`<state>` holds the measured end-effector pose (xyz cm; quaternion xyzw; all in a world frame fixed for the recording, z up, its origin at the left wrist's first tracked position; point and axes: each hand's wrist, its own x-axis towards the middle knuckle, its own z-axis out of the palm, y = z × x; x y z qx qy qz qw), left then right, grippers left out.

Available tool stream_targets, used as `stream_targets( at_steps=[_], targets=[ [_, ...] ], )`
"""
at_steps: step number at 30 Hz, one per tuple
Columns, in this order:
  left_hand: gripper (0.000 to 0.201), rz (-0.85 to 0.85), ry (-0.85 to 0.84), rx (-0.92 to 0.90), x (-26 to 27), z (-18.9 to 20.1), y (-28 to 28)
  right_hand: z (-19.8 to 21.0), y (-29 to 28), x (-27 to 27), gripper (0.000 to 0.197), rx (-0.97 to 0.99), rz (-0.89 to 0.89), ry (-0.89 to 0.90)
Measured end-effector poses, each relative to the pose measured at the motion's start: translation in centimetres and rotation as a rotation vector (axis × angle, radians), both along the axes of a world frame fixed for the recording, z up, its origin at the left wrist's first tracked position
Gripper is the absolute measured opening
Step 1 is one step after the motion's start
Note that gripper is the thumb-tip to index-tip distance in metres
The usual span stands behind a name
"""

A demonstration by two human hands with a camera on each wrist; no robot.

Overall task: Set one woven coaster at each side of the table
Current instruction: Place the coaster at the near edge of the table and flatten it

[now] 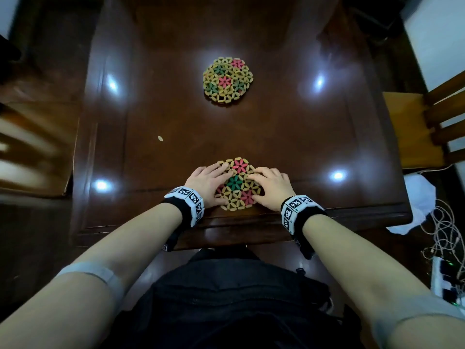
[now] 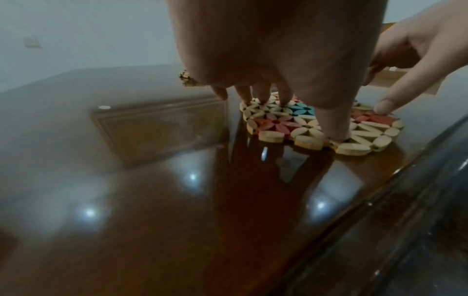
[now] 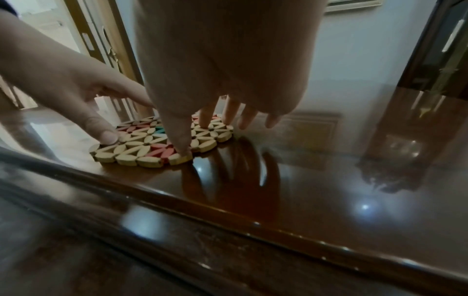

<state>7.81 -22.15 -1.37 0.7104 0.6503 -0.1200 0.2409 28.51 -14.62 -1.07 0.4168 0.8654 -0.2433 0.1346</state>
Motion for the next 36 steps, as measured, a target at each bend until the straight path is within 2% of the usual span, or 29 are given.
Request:
stream_targets(
  at_steps=[13,24,36],
  targets=[
    [0.088,0.001,0.007,-0.016,0.7,0.1,-2.0,-0.1,-1.9,0.6,0.056,-0.040,-0.033,0.032],
    [0.086,-0.010,0.014,-0.060,0.9,0.5,-1.4,-0.3,-2.2,0.5,0.058,0.030,-0.044,0.001],
    [0.084,-0.026,0.013,-0.067,1.1,0.6,-1.0,-0.2,-2.0,0.8,0.058,0.004,-0.077,0.023]
  ],
)
